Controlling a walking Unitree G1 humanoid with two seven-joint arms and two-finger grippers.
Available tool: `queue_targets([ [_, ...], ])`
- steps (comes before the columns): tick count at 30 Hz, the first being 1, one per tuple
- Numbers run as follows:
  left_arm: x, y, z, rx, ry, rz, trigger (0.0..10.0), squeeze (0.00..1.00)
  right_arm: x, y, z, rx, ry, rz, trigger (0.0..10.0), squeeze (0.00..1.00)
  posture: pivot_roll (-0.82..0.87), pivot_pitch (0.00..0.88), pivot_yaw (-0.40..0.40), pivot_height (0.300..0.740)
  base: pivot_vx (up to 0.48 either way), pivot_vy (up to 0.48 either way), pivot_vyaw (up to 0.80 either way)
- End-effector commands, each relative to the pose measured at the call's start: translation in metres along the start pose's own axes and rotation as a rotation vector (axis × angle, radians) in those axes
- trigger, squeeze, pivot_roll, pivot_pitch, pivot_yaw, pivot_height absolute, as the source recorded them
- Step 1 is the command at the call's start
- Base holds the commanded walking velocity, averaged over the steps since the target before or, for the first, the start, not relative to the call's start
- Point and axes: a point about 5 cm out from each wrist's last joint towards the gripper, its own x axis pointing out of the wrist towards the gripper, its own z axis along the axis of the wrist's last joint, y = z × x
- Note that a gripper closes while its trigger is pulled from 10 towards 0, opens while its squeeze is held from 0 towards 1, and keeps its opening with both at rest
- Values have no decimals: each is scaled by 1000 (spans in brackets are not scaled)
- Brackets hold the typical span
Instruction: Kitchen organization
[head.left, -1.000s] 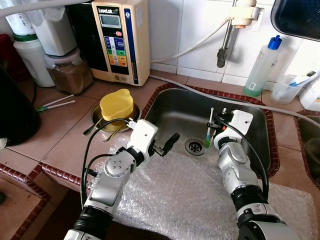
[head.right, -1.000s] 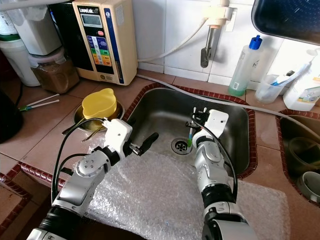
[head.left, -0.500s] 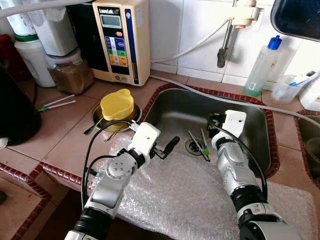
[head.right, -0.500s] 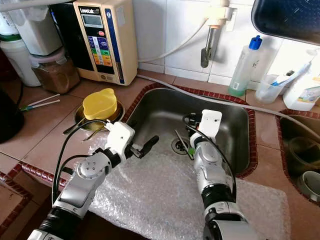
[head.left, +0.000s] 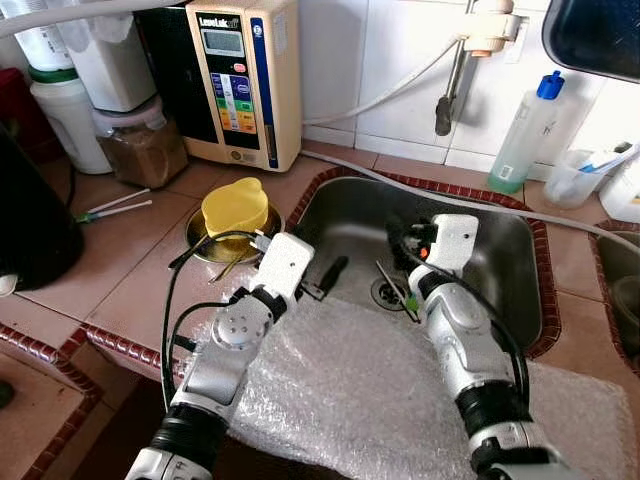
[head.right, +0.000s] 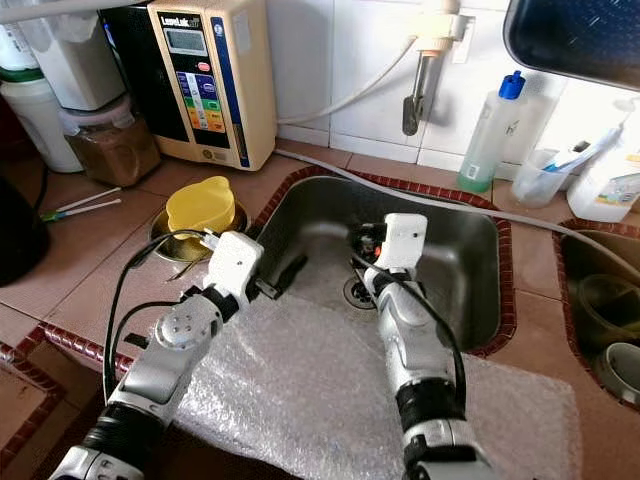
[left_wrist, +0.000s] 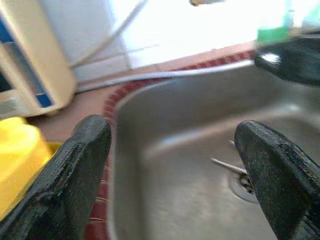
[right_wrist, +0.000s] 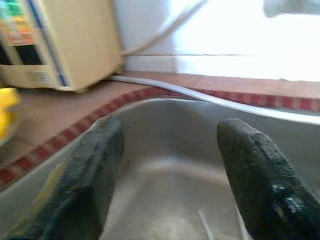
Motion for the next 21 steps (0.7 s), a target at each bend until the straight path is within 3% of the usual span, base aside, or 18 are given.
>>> queue_targets([
  [1,4,6,4,0,-21,44,10000,1000,-2,6,1,-2,-6,47,10000,1000,31,0,31,740,0,0,0],
  [5,8,12,8,-5,-29,94,10000,1000,-6,13,4,31,-19,95,10000,1000,34,0,31,740,0,0,0],
  [8,10,34,12,-51,-22,263,10000,1000,-10,19,-3,45,15,131,10000,1000,34,0,36,740,0,0,0],
  [10,10,37,13,-56,-21,288,10000,1000,-10,19,-3,48,18,132,10000,1000,34,0,36,740,0,0,0],
  [11,9,41,13,-66,-26,315,10000,502,-11,19,-4,54,21,132,10000,1000,35,0,37,740,0,0,0],
  [12,8,46,14,-83,-29,341,10000,502,-11,20,-3,63,20,139,10000,1000,35,0,37,740,0,0,0],
  [13,6,54,18,-131,-66,397,10000,0,-13,22,-3,63,22,155,10000,1000,30,0,39,740,0,0,0],
  [14,6,54,18,-131,-66,397,10000,0,-13,22,-3,63,22,155,10000,1000,30,0,39,740,0,0,0],
  [15,2,71,22,-210,-100,501,10000,0,-16,26,-7,63,42,178,10000,1000,30,0,38,740,0,0,0],
  [21,1,87,18,-234,-50,603,10000,0,-19,34,-13,65,65,207,10000,1000,39,0,34,740,0,0,0],
])
